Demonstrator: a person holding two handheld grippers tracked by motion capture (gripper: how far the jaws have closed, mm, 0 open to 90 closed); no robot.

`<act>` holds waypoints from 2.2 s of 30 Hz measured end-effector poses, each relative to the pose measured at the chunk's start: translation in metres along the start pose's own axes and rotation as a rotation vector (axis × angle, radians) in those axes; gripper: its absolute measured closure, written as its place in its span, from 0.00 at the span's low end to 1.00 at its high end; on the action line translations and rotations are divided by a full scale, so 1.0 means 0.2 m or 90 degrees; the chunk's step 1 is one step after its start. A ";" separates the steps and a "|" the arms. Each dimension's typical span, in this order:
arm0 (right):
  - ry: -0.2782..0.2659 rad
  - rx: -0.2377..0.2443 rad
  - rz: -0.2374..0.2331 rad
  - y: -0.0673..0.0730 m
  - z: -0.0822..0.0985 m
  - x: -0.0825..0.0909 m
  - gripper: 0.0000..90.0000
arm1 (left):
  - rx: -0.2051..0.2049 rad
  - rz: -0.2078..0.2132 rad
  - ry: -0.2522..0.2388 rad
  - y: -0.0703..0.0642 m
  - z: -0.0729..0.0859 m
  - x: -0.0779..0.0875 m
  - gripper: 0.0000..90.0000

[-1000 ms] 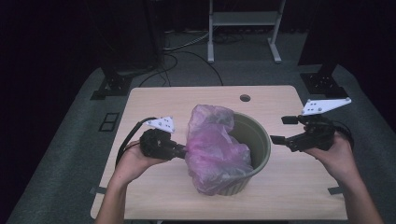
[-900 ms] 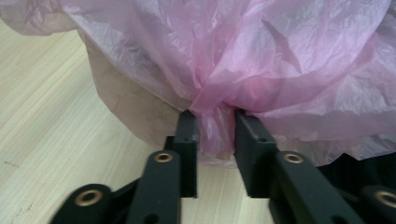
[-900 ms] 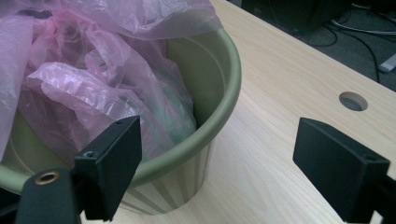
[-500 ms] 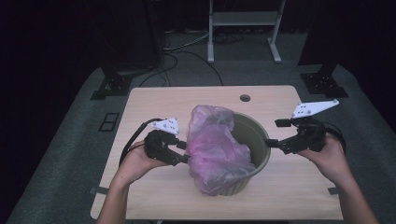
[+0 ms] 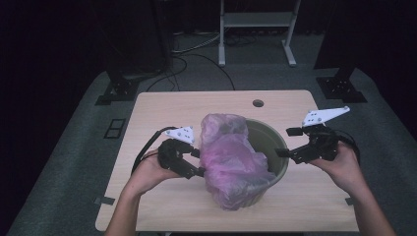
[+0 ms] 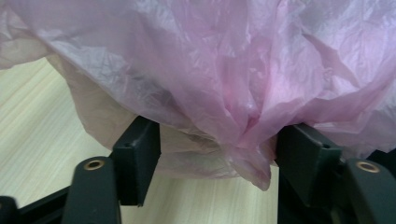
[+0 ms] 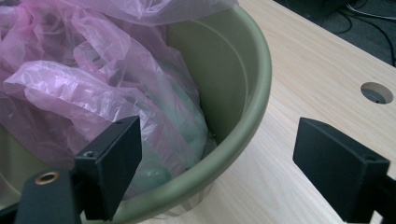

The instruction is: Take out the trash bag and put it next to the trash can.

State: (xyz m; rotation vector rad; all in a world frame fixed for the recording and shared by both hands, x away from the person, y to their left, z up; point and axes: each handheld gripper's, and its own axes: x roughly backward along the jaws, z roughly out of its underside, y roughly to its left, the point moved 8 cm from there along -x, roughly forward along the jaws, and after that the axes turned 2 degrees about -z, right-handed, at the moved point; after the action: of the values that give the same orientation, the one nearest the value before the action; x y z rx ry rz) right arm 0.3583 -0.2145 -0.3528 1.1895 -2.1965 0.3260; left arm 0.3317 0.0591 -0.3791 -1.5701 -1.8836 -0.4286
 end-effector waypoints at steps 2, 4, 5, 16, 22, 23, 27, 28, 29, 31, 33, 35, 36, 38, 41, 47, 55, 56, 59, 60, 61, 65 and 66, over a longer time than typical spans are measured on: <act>0.002 -0.002 0.000 0.00 0.00 0.00 0.16 | -0.001 0.007 0.000 0.00 0.00 0.00 0.44; 0.002 -0.002 -0.001 0.00 0.00 -0.01 0.16 | 0.004 0.011 0.001 0.00 0.00 -0.01 0.50; 0.002 -0.004 -0.001 0.00 0.00 -0.01 0.16 | 0.010 0.014 -0.002 0.00 0.00 -0.01 0.53; 0.009 -0.003 -0.003 0.00 0.01 -0.03 0.16 | 0.037 0.047 0.002 -0.02 -0.02 -0.03 0.98; 0.005 -0.005 -0.001 0.00 0.01 -0.01 0.16 | 0.035 0.033 -0.001 -0.01 -0.02 0.03 0.99; 0.004 -0.005 -0.001 0.00 0.01 -0.01 0.16 | 0.035 0.029 -0.007 -0.01 -0.03 0.04 0.99; 0.003 -0.006 0.000 -0.01 0.01 -0.01 0.16 | 0.034 0.008 -0.036 0.00 -0.04 0.12 0.99; 0.003 -0.006 0.001 -0.01 0.01 -0.01 0.16 | 0.034 0.005 -0.044 0.00 -0.05 0.14 0.99; 0.002 -0.006 0.000 -0.01 0.01 -0.01 0.16 | 0.033 -0.002 -0.053 0.01 -0.05 0.16 0.99; 0.001 -0.006 0.002 -0.01 0.01 0.00 0.16 | 0.029 -0.017 -0.071 0.01 -0.07 0.19 0.99; 0.000 -0.007 0.002 -0.01 0.01 0.00 0.16 | 0.026 -0.027 -0.091 0.02 -0.08 0.23 0.99; -0.002 -0.007 0.003 -0.01 0.00 0.01 0.16 | 0.023 -0.038 -0.107 0.02 -0.10 0.25 0.99; -0.003 -0.009 0.003 -0.01 0.00 0.01 0.16 | 0.022 -0.041 -0.114 0.02 -0.11 0.27 0.99; -0.003 -0.008 0.003 -0.01 0.00 0.01 0.16 | 0.022 -0.054 -0.131 0.03 -0.12 0.29 0.99; -0.005 -0.007 0.003 -0.01 0.00 0.01 0.16 | 0.020 -0.059 -0.146 0.03 -0.14 0.32 0.99; -0.011 -0.010 0.005 -0.01 -0.01 0.03 0.16 | 0.021 -0.069 -0.184 0.05 -0.20 0.38 0.99; -0.017 -0.011 0.007 -0.02 -0.01 0.05 0.16 | 0.014 -0.088 -0.221 0.05 -0.28 0.45 0.99; -0.017 -0.011 0.008 -0.02 -0.01 0.05 0.16 | 0.013 -0.088 -0.225 0.05 -0.29 0.46 0.99; -0.022 -0.010 0.008 -0.02 -0.02 0.06 0.16 | 0.011 -0.098 -0.232 0.05 -0.29 0.49 0.99; -0.023 -0.010 0.010 -0.02 -0.02 0.06 0.16 | 0.013 -0.101 -0.235 0.06 -0.29 0.50 0.99; -0.024 -0.011 0.009 -0.02 -0.02 0.07 0.16 | 0.014 -0.104 -0.237 0.06 -0.29 0.51 0.99; -0.025 -0.012 0.009 -0.02 -0.02 0.07 0.16 | 0.016 -0.121 -0.262 0.09 -0.31 0.58 0.99; -0.025 -0.012 0.010 -0.02 -0.02 0.07 0.16 | 0.015 -0.122 -0.267 0.09 -0.32 0.61 0.99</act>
State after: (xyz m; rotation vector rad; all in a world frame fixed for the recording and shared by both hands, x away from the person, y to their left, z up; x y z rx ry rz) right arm 0.3579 -0.2241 -0.3414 1.1787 -2.2387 0.2899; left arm 0.3561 0.1150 -0.2554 -1.5576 -2.3585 -0.1619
